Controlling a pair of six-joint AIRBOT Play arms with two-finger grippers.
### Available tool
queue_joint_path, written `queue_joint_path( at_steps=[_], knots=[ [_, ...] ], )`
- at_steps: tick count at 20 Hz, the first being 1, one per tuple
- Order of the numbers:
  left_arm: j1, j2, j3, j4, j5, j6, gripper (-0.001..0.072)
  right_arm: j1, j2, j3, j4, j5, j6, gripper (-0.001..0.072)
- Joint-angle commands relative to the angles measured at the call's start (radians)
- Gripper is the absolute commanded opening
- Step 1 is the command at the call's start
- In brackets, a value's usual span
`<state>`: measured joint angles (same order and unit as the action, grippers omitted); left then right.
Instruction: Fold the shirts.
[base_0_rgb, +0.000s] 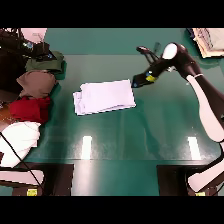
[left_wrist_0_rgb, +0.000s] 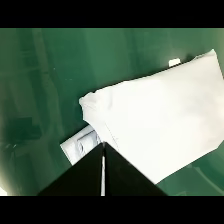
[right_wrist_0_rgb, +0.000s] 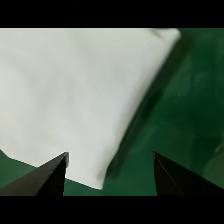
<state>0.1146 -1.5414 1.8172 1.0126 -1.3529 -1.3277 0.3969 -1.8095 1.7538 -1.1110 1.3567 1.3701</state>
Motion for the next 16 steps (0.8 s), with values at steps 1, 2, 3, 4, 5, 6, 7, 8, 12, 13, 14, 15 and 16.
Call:
queue_joint_path(
  at_steps=[1,2,3,4,5,6,7,8,12,13,14,15,16],
  knots=[
    [0.001,0.000,-0.003,-0.002,0.000,0.000,0.0026,-0.154,-0.024,-0.159,0.266,-0.038,0.014,0.0595],
    [0.001,0.000,-0.003,-0.002,0.000,0.000,0.0026,-0.170,-0.042,-0.193,0.333,-0.053,-0.002,0.0595],
    [0.001,0.000,-0.003,-0.002,0.000,0.000,0.0026,-0.172,-0.060,-0.215,0.383,-0.062,-0.025,0.0595],
    [0.001,0.000,-0.003,-0.002,0.000,0.000,0.0026,-0.166,-0.080,-0.227,0.425,-0.069,-0.051,0.0594],
    [0.001,0.000,-0.003,-0.002,0.000,0.000,0.0025,-0.153,-0.099,-0.229,0.460,-0.075,-0.077,0.0595],
    [0.001,0.000,-0.003,-0.002,0.000,0.000,0.0025,-0.132,-0.117,-0.223,0.488,-0.082,-0.103,0.0595],
    [0.001,0.000,-0.003,-0.002,-0.001,0.000,0.0025,-0.107,-0.135,-0.208,0.499,-0.092,-0.114,0.0594],
    [0.001,0.000,-0.003,-0.002,-0.001,0.000,0.0026,-0.079,-0.150,-0.188,0.506,-0.105,-0.115,0.0594],
    [0.001,0.000,-0.003,-0.002,-0.013,0.000,0.0025,0.011,-0.227,-0.071,0.517,-0.111,-0.115,0.0588],
    [0.001,0.000,-0.003,-0.002,-0.020,0.000,0.0025,0.031,-0.237,-0.051,0.515,-0.128,-0.116,0.0501],
    [0.001,0.000,-0.003,-0.002,-0.025,-0.001,0.0025,0.045,-0.239,-0.041,0.510,-0.152,-0.116,0.0358],
    [0.001,0.000,-0.003,-0.002,-0.031,-0.001,0.0025,0.056,-0.234,-0.039,0.509,-0.184,-0.116,0.0174],
    [0.001,0.000,-0.003,-0.002,-0.036,-0.002,0.0026,0.056,-0.227,-0.039,0.508,-0.205,-0.126,0.0014]
  ],
)
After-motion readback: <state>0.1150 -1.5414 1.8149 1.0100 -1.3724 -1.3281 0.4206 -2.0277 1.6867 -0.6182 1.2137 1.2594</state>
